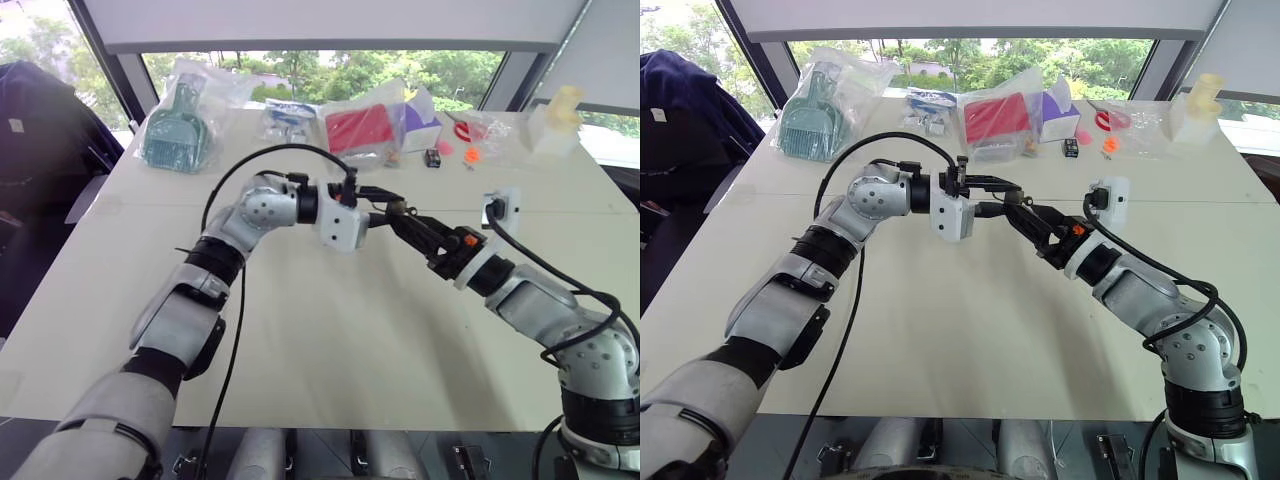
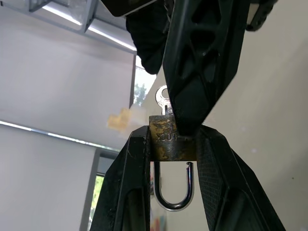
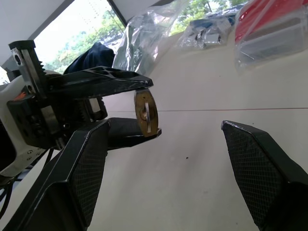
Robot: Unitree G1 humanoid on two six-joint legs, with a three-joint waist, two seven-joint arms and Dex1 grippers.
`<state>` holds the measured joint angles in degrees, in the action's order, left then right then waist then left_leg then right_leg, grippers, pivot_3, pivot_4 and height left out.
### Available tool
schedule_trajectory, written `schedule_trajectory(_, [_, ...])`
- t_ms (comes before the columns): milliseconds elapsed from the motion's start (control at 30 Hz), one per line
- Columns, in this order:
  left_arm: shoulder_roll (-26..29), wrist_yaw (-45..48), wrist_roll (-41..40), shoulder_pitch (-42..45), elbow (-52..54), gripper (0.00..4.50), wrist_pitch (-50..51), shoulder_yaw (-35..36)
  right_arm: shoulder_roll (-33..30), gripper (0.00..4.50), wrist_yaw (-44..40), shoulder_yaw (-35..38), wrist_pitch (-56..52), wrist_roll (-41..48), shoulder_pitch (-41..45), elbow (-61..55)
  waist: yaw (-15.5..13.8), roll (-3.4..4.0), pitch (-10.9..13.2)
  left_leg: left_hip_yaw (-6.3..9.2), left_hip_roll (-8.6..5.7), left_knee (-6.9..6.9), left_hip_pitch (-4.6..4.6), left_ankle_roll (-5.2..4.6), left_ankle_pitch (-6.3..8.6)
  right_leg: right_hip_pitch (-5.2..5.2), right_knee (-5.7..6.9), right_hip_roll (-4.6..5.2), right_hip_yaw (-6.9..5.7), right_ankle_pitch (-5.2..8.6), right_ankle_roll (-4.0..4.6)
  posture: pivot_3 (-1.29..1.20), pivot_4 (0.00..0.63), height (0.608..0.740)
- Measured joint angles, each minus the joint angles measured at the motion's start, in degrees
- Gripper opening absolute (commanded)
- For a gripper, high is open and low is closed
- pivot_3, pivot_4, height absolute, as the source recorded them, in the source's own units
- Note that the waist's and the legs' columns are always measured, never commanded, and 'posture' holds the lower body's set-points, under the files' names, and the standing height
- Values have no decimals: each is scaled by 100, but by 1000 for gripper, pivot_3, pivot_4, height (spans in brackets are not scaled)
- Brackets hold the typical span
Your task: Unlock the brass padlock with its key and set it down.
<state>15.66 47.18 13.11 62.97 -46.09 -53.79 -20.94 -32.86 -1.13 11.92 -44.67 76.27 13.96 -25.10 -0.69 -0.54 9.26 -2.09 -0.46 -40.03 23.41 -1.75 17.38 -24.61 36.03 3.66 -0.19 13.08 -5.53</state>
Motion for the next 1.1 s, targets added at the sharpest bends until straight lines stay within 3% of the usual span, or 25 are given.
schedule_trajectory(267, [-17, 130, -136, -38, 208, 719, 1, -38, 89, 3826, -1, 0, -4, 2, 75, 1, -2, 0, 0, 0, 0, 0, 0, 0, 0, 0, 0, 1, 0, 0, 0, 0, 150, 740])
schedule_trajectory(367, [-16, 142, -143, -52, 241, 719, 14, -40, 211, 2955, 7, 0, -4, 3, 89, 21, 0, 0, 0, 0, 0, 0, 0, 0, 0, 0, 0, 1, 0, 0, 0, 0, 150, 740])
schedule_trajectory(567, [-10, 163, -163, -179, 252, 719, 81, -59, 261, 32, -5, -9, -59, 84, 179, 19, 0, 0, 0, 0, 0, 0, 0, 0, 0, 0, 1, 0, -1, 0, 0, 0, 150, 740])
schedule_trajectory(700, [-6, 166, -161, -179, 252, 719, 80, -59, 267, 8, 16, -10, -80, 89, 186, 13, -2, 0, 0, 0, 0, 0, 0, 0, 0, 0, 0, 1, -1, 0, 0, 0, 150, 740])
schedule_trajectory(900, [-3, 377, -314, -178, 309, 3665, 131, -60, 348, 0, 133, -15, -115, 92, 184, 20, 2, 0, 0, 0, 0, 0, 0, 0, 0, 0, 1, 1, 0, 0, 0, 0, 150, 740])
schedule_trajectory(967, [-12, 395, -363, -178, 348, 4464, 204, -57, 386, 0, 144, -17, -117, 92, 184, 20, 0, 0, 0, 0, 0, 0, 0, 0, 0, 0, 1, 1, 0, 0, 0, 0, 150, 740])
schedule_trajectory(1100, [-26, 424, -537, -179, 365, 4464, 568, 2, 420, 0, 185, -18, -121, 80, 184, 22, 2, 0, 0, 0, 0, 0, 0, 0, 0, 0, 1, 0, -1, 0, 0, 0, 150, 740])
